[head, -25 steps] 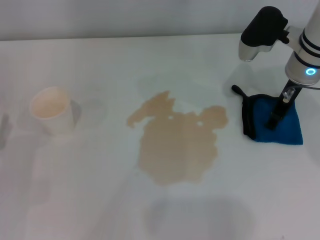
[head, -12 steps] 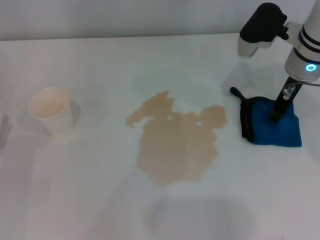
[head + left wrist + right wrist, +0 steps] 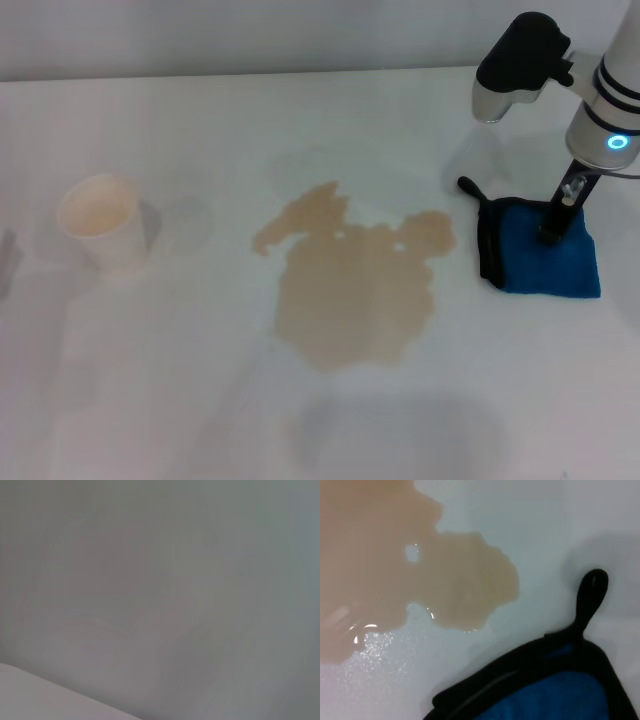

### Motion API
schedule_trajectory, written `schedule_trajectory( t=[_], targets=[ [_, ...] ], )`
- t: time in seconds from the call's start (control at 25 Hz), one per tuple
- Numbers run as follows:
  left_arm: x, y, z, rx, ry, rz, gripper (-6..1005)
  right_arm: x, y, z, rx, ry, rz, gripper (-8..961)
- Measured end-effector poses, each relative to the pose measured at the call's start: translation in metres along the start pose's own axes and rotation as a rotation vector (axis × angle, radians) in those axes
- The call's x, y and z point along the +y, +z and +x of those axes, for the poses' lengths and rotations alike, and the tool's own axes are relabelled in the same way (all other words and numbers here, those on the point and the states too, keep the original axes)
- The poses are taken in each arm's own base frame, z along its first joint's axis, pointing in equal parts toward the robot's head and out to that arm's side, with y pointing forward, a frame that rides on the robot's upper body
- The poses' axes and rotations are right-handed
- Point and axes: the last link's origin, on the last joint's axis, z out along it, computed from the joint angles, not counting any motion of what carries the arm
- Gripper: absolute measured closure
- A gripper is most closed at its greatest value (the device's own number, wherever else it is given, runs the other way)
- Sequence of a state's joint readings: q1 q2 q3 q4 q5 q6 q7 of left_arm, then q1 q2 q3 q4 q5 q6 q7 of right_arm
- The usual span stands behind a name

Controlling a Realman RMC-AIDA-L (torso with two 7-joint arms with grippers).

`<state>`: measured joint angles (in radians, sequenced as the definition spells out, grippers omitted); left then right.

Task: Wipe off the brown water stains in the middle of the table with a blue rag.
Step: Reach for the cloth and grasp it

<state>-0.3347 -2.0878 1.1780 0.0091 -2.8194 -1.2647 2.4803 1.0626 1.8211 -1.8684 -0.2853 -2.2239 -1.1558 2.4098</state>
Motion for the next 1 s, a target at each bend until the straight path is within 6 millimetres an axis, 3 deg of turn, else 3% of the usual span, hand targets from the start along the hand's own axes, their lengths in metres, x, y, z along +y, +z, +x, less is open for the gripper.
schedule_trajectory(
  t=[0.52, 0.76, 1.0],
  targets=[
    [-0.0011, -0.0012, 0.0004, 0.001, 0.001, 0.002, 122, 0.0046, 0.0003, -0.0043, -0.003, -0.011, -0.006, 886],
    [-0.0012, -0.0012, 0.0004, 0.001, 0.001, 0.002, 122, 0.0048, -0.0005, -0.0043, 0.000, -0.012, -0.009, 686],
    [-0.0006, -0.0003, 0.0007, 0.002, 0.002, -0.001, 123, 0.0065, 0.0030, -0.0035, 0.005, -0.020, -0.003, 590]
  ],
)
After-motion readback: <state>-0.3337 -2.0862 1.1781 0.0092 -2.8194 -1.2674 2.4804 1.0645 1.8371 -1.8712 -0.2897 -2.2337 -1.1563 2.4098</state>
